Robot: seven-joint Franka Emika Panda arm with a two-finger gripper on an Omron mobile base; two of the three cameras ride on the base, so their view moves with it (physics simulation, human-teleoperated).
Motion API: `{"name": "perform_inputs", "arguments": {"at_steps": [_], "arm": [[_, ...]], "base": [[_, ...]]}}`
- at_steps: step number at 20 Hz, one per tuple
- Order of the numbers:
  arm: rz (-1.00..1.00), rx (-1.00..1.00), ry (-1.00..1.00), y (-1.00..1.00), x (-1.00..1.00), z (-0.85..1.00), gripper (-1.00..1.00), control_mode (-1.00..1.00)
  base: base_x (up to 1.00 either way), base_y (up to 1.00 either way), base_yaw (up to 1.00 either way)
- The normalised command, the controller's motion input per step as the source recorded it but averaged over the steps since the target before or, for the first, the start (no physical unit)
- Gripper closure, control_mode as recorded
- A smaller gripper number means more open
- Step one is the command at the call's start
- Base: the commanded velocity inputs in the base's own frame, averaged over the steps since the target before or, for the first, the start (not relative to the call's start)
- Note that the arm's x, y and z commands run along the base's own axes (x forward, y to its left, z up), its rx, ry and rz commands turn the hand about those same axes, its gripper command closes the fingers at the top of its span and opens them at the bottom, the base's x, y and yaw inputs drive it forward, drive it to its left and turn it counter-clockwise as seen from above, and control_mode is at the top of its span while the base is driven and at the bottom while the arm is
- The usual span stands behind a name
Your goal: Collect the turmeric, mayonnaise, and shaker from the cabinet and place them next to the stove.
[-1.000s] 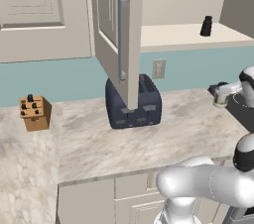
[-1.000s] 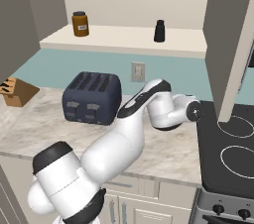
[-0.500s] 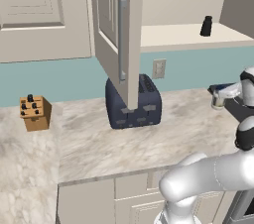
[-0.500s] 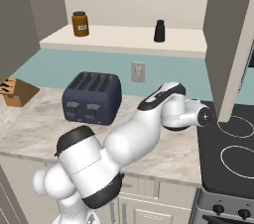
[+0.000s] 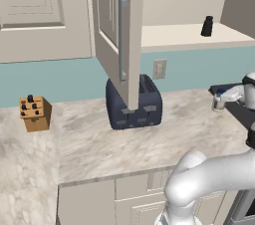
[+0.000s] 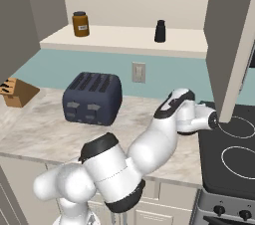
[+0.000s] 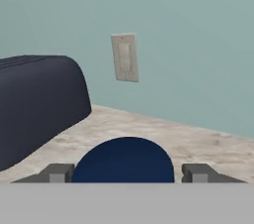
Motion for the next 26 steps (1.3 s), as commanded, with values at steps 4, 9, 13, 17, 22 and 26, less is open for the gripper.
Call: {"name": "perform_inputs", "arguments": {"at_steps": [4, 9, 13, 17, 22, 26], "arm": [[0.06, 0.00, 0.00, -0.07, 0.22, -0.29, 1.00, -1.00], [0.05, 0.00, 0.00, 0.00, 0.22, -0.31, 1.00, -1.00], [0.04, 0.00, 0.00, 0.00, 0.16, -0.31, 1.00, -1.00], [0.04, 0.00, 0.00, 0.00, 0.12, -0.31, 1.00, -1.00], [0.03, 0.00, -0.02, 0.00, 0.04, -0.28, -1.00, -1.00], [0.02, 0.00, -0.05, 0.00, 0.00, -0.18, -1.00, -1.00]], "base": [[0.00, 0.00, 0.00], [0.00, 0.00, 0.00], [0.00, 0.00, 0.00], [0.00, 0.00, 0.00], [0.00, 0.00, 0.00], [0.00, 0.00, 0.00]]}}
